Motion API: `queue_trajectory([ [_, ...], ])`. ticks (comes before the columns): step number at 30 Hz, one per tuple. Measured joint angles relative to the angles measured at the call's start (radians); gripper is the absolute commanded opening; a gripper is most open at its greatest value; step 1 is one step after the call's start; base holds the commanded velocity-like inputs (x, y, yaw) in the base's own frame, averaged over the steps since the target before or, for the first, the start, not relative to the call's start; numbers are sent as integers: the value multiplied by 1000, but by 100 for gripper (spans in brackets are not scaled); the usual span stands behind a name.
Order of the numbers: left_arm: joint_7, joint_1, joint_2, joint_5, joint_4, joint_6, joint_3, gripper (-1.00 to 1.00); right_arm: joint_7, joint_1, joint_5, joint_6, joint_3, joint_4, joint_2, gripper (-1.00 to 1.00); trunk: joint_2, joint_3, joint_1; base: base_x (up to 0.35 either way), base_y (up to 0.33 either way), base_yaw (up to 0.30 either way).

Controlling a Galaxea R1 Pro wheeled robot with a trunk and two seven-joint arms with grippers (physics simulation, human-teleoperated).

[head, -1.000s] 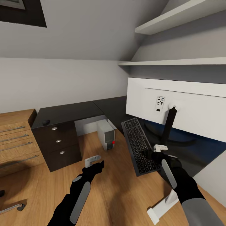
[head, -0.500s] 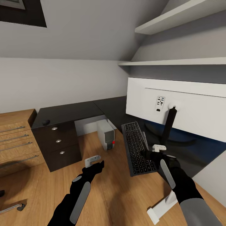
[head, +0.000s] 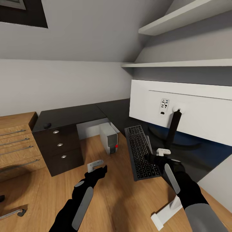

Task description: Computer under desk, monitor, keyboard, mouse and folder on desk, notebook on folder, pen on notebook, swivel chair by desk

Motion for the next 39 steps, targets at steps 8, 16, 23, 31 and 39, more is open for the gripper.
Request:
queue_trajectory([
  [8, 2, 0, -2, 0, 52, 1, -68, 100, 1, 0, -3, 0, -1, 0, -1, 100, 0, 0, 0, 0, 0, 0],
  [16, -3, 0, -5, 3, 105, 2, -86, 100, 1, 0, -3, -1, -1, 0, -1, 100, 0, 0, 0, 0, 0, 0],
  [23, -80, 0, -6, 43, 133, 4, -90, 100, 2, 1, -6, -1, -1, 0, -3, 100, 0, 0, 0, 0, 0, 0],
  [31, -226, 0, -1, 109, 135, 14, -89, 100, 1, 0, -7, 0, -1, 0, -3, 100, 0, 0, 0, 0, 0, 0],
  [39, -246, 0, 0, 113, 134, 15, -91, 100, 1, 0, -7, 0, -1, 0, -3, 100, 0, 0, 0, 0, 0, 0],
])
